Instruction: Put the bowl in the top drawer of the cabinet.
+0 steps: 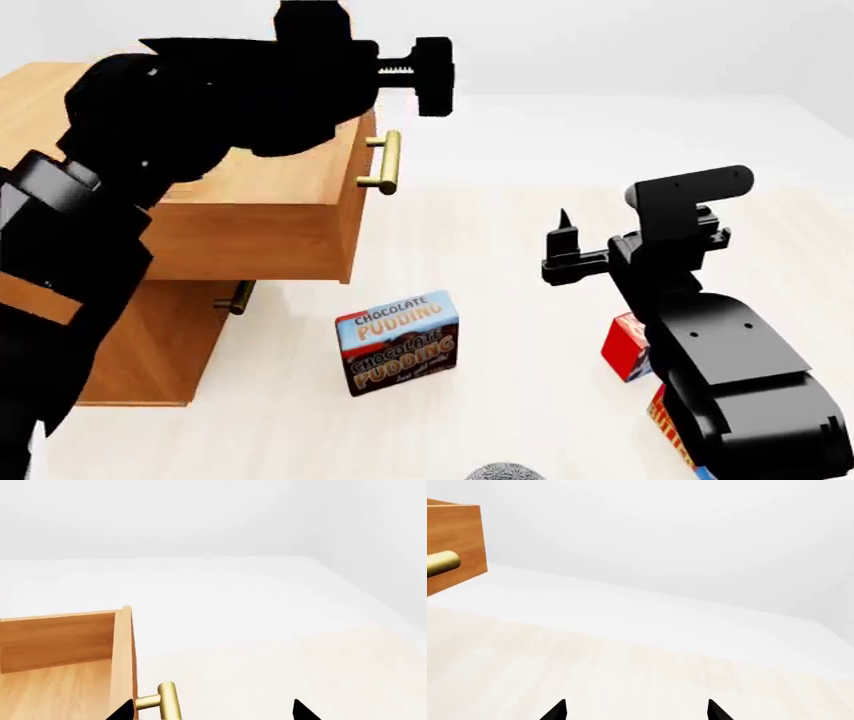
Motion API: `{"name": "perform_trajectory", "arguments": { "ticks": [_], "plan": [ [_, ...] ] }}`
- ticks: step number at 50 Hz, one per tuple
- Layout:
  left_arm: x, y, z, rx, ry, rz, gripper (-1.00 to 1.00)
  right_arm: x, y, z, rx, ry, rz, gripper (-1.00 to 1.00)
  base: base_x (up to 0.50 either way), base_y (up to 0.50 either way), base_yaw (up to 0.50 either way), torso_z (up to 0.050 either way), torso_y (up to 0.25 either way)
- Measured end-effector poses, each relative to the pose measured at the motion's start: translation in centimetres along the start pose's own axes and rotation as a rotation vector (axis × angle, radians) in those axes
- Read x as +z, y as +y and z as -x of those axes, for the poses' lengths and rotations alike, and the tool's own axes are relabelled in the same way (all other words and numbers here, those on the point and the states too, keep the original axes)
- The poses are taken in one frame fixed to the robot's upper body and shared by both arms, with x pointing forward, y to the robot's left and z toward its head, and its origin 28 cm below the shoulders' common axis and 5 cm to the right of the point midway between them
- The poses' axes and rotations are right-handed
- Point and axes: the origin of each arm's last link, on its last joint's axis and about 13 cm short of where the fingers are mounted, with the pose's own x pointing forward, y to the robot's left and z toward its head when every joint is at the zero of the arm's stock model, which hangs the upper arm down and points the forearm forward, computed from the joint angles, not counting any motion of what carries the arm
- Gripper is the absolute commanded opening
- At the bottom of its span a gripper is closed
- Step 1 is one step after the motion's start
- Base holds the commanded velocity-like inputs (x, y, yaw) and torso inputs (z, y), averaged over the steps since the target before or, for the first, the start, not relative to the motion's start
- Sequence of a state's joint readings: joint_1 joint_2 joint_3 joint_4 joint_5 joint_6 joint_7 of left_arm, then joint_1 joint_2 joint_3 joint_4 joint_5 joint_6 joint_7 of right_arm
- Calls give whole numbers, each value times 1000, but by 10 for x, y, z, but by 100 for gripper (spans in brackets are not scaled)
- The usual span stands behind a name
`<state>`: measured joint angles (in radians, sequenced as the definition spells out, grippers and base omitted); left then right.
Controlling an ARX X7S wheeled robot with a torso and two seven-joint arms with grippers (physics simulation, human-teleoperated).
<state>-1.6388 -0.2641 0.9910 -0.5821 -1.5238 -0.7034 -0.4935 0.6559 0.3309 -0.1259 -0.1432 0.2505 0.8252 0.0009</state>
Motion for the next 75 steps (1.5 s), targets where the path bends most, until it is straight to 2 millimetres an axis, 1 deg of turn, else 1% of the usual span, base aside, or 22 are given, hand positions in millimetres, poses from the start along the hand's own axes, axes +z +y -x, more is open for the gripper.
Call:
{"name": "perform_trajectory", "arguments": {
  "ticks": [5, 9, 13, 18, 28, 45, 54, 63, 75],
  "plan": [
    [11, -1, 13, -30, -43, 7, 100, 1, 1, 1, 1, -2, 6, 100, 0, 0, 0, 0, 0],
    [13, -2, 23, -52, -71, 0, 100, 2, 1, 1, -1, -4, 8, 100, 0, 0, 0, 0, 0],
    [11, -2, 34, -78, -93, -12, 100, 3, 1, 1, -8, -6, 5, 100, 0, 0, 0, 0, 0],
    [0, -1, 46, -115, -113, -31, 100, 6, -1, 2, -25, -17, -6, 100, 0, 0, 0, 0, 0],
    [-34, 0, 70, -201, -127, -56, 100, 14, -6, 2, -70, -44, -29, 100, 0, 0, 0, 0, 0],
    [-111, -7, 111, -384, -76, -77, 100, 16, -8, 0, -126, -68, -18, 100, 0, 0, 0, 0, 0],
    [-143, -10, 128, -450, -39, -66, 100, 14, -9, -1, -133, -67, -18, 100, 0, 0, 0, 0, 0],
    [-168, -9, 136, -487, 4, -42, 100, 14, -11, -1, -142, -65, -19, 100, 0, 0, 0, 0, 0],
    [-198, -6, 136, -519, 79, -1, 100, 14, -12, -1, -148, -62, -20, 100, 0, 0, 0, 0, 0]
  ]
}}
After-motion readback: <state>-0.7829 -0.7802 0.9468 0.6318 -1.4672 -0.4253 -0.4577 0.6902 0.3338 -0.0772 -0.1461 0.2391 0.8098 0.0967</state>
